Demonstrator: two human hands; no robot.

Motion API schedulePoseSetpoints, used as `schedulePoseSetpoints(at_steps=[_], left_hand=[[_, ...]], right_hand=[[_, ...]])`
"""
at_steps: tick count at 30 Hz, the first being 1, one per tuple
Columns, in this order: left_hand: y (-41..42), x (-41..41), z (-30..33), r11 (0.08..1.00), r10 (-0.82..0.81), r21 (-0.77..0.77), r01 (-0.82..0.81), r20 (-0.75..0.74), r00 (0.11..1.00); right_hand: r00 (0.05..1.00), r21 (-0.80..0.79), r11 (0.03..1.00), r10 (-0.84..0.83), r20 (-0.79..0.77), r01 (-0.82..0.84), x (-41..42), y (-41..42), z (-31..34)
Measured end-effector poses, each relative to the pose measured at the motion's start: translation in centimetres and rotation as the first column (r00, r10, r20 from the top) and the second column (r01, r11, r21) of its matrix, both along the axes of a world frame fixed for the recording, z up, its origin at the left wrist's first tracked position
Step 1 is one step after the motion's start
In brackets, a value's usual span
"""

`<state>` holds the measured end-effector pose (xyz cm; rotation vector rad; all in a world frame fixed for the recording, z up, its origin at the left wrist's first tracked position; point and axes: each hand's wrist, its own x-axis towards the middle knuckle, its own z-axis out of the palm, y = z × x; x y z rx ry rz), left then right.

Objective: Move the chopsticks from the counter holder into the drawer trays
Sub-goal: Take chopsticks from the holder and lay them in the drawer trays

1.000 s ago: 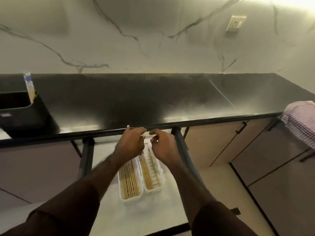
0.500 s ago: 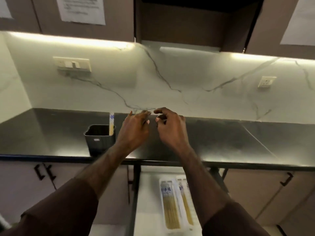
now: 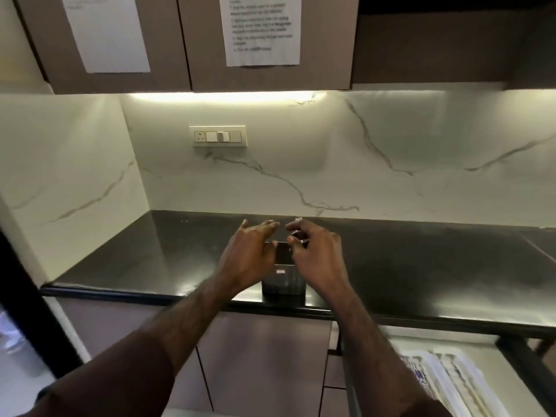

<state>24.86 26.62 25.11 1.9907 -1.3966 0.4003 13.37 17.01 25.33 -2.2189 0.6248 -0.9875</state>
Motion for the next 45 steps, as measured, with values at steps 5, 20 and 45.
schedulePoseSetpoints(at_steps=[5,20,45], left_hand=[[-2.2,4.4,-3.3,0.999,-0.023,0.032,0.024,-0.041,0.999],[-19.1,15.5,-10.3,0.975,-0.046,0.202,0.093,-0.224,0.973],[-25.9,22.1,-7.9,0.958,-0.288,-0.270,0.100,-0.907,0.306]], right_hand=[[0.996,0.049,0.998,-0.045,-0.072,0.049,4.4,-2.3,-3.1],[0.936,0.166,0.948,-0.220,-0.273,0.272,16.4,-17.2,-11.4],[0.995,0.575,0.817,0.011,-0.094,0.046,20.0,-21.5,-12.4]])
